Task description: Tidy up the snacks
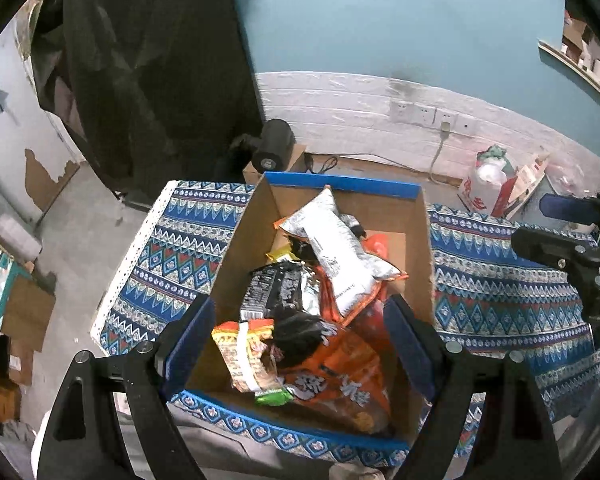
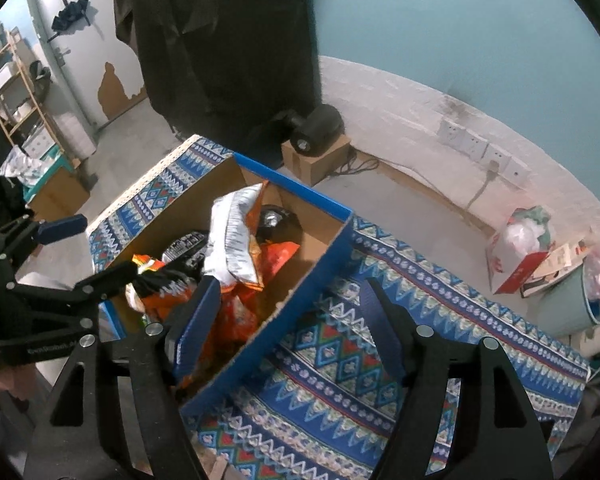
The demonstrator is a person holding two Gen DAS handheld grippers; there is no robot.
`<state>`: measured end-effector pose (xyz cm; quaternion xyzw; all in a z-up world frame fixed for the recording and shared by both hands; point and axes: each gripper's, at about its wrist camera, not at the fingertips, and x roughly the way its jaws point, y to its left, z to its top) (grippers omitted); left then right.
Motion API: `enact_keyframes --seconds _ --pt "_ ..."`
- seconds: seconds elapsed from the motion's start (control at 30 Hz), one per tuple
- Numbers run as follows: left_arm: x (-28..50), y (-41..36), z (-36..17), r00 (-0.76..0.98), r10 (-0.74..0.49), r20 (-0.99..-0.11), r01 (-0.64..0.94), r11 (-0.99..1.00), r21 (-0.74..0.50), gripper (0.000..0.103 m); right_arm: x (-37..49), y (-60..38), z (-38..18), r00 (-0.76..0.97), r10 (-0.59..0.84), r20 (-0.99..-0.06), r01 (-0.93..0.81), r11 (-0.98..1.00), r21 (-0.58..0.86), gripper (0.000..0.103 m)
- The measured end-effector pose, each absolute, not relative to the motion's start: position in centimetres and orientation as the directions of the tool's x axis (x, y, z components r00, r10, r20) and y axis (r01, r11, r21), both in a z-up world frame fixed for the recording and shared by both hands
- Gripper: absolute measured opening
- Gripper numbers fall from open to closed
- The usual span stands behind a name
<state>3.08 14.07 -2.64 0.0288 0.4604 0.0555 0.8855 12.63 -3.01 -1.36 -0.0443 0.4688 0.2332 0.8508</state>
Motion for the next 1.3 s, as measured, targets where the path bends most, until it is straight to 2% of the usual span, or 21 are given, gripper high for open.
enact_keyframes --seconds 0.47,1.3 --pt "1.0 11.6 -0.5 0.62 0.105 -0.778 -0.018 0.993 0.12 0.095 10.0 -6.7 0.4 0.526 0.34 -0.78 -0.414 0.903 0.115 0.073" --pt "0.4 9.7 -0.4 0.626 0.139 -0.767 0.014 0.982 0.189 0.096 9.9 -7.4 -1.3 0.502 0.332 -0.799 -0.424 0.899 0.108 0.074"
